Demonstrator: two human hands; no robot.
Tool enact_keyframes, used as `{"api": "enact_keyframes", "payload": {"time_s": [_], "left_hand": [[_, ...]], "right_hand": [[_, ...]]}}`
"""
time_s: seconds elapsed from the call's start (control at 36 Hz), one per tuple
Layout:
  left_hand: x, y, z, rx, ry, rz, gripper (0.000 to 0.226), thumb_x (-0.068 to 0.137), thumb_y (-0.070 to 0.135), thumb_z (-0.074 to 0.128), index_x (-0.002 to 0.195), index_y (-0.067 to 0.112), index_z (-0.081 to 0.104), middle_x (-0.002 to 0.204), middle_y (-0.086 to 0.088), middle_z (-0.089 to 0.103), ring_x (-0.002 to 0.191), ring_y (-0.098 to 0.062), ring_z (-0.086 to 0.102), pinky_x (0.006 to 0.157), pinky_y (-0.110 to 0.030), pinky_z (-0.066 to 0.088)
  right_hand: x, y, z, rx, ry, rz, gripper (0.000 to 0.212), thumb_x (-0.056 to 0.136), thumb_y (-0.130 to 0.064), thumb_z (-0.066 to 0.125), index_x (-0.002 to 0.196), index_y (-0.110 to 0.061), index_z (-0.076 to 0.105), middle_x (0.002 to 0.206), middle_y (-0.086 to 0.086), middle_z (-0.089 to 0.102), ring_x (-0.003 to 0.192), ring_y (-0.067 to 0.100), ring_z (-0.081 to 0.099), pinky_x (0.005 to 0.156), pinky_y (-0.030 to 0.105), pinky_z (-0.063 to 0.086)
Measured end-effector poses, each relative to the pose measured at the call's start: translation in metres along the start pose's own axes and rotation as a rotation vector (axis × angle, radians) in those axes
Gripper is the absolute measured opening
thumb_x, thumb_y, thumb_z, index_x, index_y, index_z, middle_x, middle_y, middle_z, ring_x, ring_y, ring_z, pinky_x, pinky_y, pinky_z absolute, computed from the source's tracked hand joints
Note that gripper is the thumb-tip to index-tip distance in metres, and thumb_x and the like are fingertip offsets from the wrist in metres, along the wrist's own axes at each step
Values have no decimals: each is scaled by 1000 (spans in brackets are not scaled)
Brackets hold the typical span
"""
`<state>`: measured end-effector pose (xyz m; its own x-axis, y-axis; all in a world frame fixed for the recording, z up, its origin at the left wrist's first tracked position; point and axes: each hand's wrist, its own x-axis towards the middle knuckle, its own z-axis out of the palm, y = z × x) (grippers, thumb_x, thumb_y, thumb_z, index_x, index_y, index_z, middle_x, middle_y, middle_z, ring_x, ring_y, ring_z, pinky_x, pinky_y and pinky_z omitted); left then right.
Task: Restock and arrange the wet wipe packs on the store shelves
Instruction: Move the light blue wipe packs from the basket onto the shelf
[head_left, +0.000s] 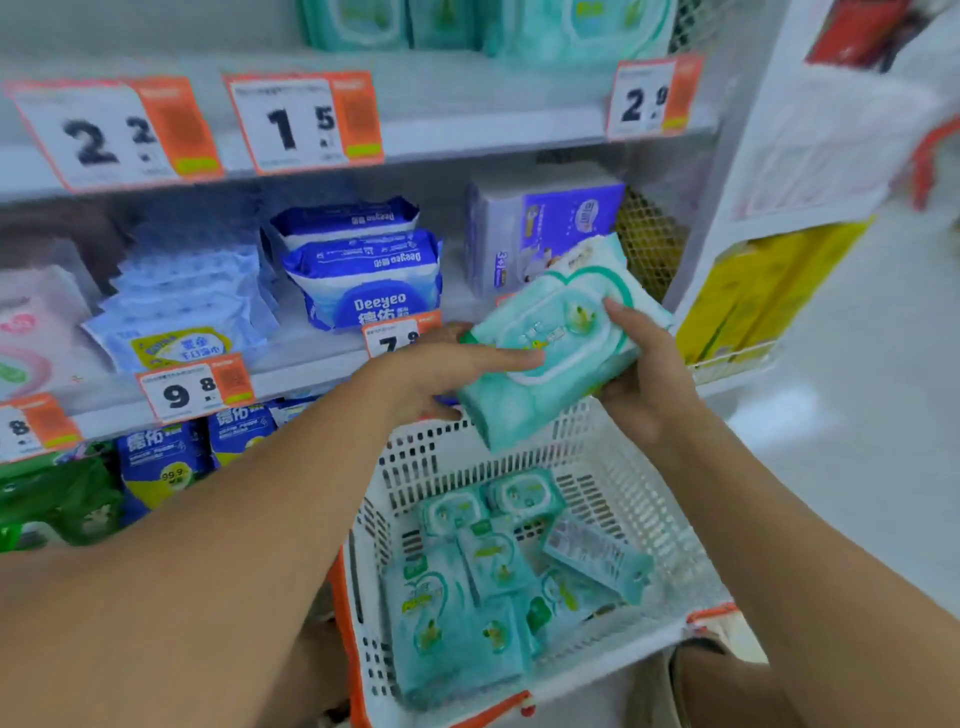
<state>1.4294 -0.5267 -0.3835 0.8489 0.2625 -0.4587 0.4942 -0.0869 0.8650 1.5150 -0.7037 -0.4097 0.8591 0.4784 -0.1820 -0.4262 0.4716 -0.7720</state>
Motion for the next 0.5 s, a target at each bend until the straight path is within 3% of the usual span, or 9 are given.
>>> {"api": "enact_keyframes", "payload": {"time_s": [0.08,0.11,0.17,0.25,0.31,0.36,0.42,0.5], "left_hand": [[-16,36,0,-376,50,220,91,48,26,91,130,26,51,112,1,73,85,-18,73,71,-36,59],[-18,44,-2,-528,67,278,99,45,18,89,134,24,46,116,-2,71,83,-19,73,69,-35,59],[-27,57,-1,-730,25,357,103,46,6,86,140,16,43,119,-6,71,92,-22,73,80,-37,60],[-45,68,11,-594,-53,422,81,53,15,88,128,20,57,115,3,73,103,-16,70,98,-44,52],[-49,77,15,-603,-35,447,58,71,12,81,125,21,60,108,4,75,93,-15,73,88,-40,58],[-51,88,13,-666,14,478,46,80,5,75,122,17,62,101,2,76,75,-13,73,73,-32,61],[-49,98,7,-613,108,542,47,79,5,77,122,17,62,108,0,75,78,-15,72,68,-29,60],[-46,115,-2,-455,266,664,48,74,13,83,116,23,62,105,6,75,88,-12,70,65,-26,55]], "right_hand": [[0,-51,28,96,-104,-124,50,95,-22,56,142,-3,50,142,18,55,129,34,54,109,50,43],[0,-66,38,132,-127,-159,55,95,-22,56,146,-3,45,147,19,50,133,34,50,112,51,40],[0,-92,57,198,-198,-188,58,96,-22,55,149,-6,41,151,17,45,136,33,47,114,50,38],[3,-117,82,203,-282,-156,55,99,-24,49,150,-8,40,148,17,49,135,33,49,114,51,38],[2,-131,91,94,-328,-99,55,98,-29,50,149,-10,43,147,17,51,135,34,49,115,52,34],[5,-144,91,-27,-346,-84,62,90,-37,63,147,-16,48,148,16,50,134,32,49,116,54,32],[10,-151,84,-95,-308,-89,63,84,-37,70,142,-18,54,142,13,56,130,31,54,110,54,41],[18,-149,77,-137,-283,-119,54,87,-24,65,140,-15,55,133,9,65,127,30,57,99,50,50]]}}
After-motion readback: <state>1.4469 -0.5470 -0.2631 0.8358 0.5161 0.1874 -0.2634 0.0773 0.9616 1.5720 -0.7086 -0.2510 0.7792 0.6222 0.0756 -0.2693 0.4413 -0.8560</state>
